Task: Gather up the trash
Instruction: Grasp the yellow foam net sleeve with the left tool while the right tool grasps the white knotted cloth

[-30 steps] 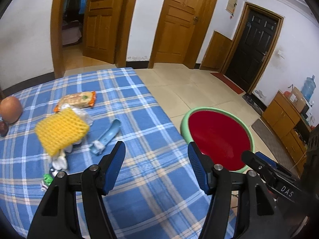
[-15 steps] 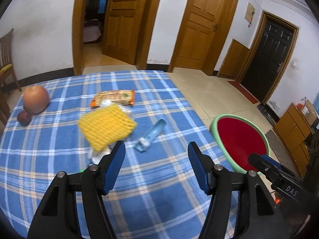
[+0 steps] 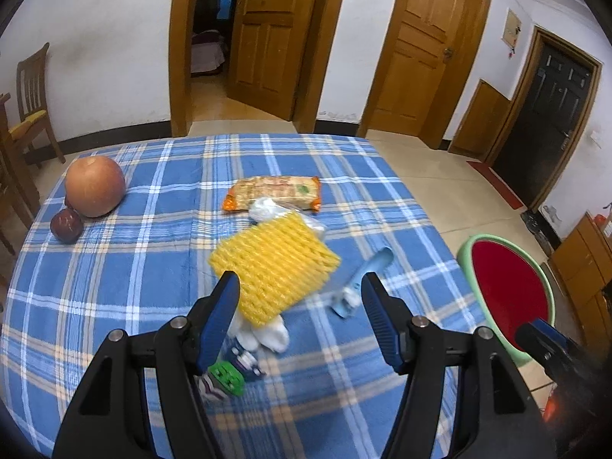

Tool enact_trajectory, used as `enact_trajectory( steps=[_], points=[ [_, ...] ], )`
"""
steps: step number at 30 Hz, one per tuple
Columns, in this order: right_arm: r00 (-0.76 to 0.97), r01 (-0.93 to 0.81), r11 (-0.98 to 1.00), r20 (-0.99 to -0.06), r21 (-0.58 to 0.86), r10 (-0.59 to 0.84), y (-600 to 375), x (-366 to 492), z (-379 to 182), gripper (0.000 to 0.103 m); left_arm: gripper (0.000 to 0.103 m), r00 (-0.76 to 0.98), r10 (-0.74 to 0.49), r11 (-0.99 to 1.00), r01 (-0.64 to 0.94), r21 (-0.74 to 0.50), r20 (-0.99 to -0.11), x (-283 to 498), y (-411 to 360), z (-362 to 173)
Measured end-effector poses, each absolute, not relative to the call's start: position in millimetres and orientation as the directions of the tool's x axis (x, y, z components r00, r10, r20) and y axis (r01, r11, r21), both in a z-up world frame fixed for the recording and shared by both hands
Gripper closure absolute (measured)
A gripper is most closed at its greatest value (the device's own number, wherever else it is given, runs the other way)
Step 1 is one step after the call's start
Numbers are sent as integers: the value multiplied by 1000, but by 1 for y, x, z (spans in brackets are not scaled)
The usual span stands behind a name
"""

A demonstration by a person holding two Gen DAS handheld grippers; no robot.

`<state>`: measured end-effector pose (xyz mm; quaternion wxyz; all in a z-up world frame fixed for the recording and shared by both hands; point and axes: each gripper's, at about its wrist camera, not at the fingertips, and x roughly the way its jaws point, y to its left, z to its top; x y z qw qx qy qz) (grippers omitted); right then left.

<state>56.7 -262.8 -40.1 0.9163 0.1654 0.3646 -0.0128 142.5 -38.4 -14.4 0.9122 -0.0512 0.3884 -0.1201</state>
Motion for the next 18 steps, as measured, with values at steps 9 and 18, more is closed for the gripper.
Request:
enact_trajectory(
  steps=[9, 18],
  points=[
    [718, 139, 948, -689, 287, 103, -258, 68, -45, 18, 41, 662, -244, 969, 153, -192, -709, 161, -32, -25],
    [708, 117, 952, -696, 283, 120, -248, 74, -48, 18, 72, 654, -243, 969, 137, -204, -716, 164, -23, -32]
  ],
)
